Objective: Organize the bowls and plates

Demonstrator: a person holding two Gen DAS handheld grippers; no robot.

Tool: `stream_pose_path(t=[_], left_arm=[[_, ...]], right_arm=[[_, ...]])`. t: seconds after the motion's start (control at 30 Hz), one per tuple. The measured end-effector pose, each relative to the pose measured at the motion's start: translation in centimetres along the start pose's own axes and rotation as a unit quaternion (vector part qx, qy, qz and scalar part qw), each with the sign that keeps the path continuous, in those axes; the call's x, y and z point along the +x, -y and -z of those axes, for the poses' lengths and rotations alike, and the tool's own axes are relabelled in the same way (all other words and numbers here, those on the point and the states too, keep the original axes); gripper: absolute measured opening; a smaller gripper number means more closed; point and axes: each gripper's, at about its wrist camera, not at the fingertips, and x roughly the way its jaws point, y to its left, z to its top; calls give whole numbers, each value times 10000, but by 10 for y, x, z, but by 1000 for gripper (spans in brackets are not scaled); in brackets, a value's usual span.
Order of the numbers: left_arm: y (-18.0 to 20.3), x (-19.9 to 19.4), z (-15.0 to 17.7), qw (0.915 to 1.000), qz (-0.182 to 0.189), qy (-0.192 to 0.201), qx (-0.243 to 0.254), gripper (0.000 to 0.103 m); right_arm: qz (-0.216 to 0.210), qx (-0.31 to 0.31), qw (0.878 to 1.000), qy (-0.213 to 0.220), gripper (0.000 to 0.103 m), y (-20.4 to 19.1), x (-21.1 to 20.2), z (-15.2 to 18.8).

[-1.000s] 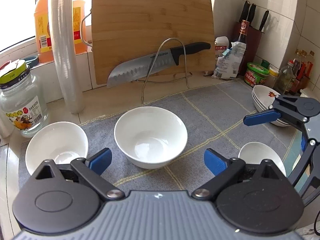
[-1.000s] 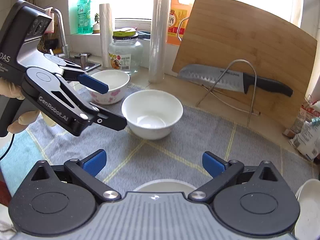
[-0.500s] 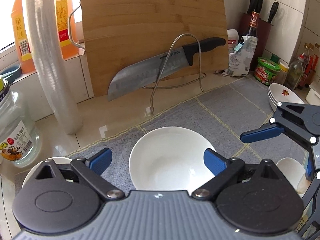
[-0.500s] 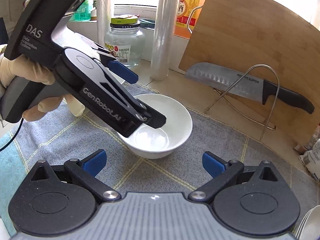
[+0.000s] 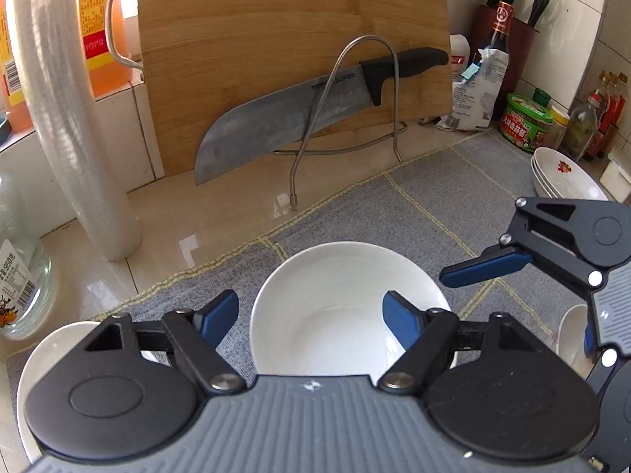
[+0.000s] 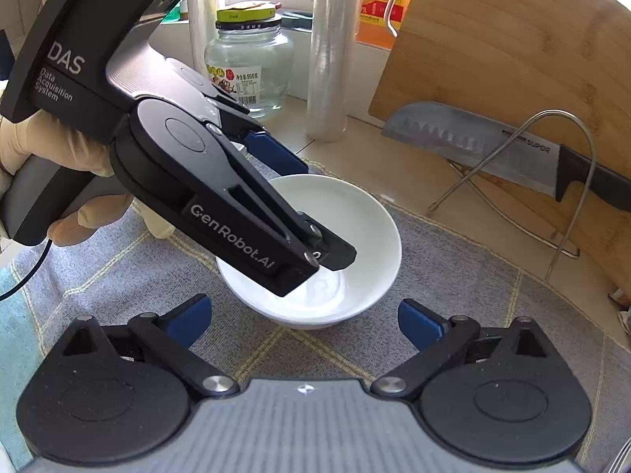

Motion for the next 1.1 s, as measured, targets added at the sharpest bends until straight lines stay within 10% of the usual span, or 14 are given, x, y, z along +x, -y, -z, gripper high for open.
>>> stream_pose_path(t=[1.1], left_arm=[[-2, 4, -2, 9995, 309, -68, -9, 68]], right_arm=[[9, 59, 10000, -2, 88, 0, 6, -4]])
